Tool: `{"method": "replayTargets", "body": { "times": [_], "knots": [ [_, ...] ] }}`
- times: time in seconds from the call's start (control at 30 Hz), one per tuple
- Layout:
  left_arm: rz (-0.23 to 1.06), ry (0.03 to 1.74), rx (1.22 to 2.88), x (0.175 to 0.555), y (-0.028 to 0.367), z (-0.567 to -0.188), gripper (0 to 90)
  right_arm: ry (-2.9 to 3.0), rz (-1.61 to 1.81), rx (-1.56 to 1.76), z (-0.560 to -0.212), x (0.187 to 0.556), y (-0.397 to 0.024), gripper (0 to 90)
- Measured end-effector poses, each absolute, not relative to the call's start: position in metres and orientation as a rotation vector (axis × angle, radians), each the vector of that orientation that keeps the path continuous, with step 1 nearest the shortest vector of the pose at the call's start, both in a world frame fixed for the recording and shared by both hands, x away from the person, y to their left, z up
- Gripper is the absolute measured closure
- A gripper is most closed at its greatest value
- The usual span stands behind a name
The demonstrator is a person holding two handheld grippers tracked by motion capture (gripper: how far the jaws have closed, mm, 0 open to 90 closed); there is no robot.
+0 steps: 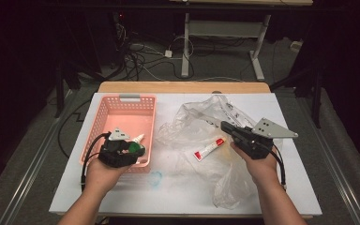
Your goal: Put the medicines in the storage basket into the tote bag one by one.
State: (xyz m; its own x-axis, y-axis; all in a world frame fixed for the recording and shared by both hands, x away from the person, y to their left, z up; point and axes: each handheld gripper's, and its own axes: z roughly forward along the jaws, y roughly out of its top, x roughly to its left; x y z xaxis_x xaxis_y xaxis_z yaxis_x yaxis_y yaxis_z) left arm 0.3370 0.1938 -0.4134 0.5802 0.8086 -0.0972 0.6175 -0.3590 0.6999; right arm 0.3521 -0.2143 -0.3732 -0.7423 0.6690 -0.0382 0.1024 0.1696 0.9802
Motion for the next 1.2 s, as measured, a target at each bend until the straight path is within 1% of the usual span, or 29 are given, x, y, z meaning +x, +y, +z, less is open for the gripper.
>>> {"method": "replayTargets", "body": {
  "times": [0.4,0.7,0.93,1.2],
  "knots": [
    [0.448,1.090,1.978,0.323,0.192,-0.414,50.6,1.986,1.596,0.726,-0.375,0.352,-0.214,90.0],
    [0.481,1.038,1.913,0.311,0.190,-0.396,50.6,1.986,1.597,0.728,-0.375,0.353,-0.214,90.0],
    [0.449,0.964,1.887,0.302,0.177,-0.384,50.6,1.989,1.597,0.730,-0.375,0.353,-0.213,90.0],
    [0.399,0.901,1.901,0.300,0.154,-0.383,50.7,1.987,1.598,0.723,-0.374,0.352,-0.214,90.0]
  ]
}}
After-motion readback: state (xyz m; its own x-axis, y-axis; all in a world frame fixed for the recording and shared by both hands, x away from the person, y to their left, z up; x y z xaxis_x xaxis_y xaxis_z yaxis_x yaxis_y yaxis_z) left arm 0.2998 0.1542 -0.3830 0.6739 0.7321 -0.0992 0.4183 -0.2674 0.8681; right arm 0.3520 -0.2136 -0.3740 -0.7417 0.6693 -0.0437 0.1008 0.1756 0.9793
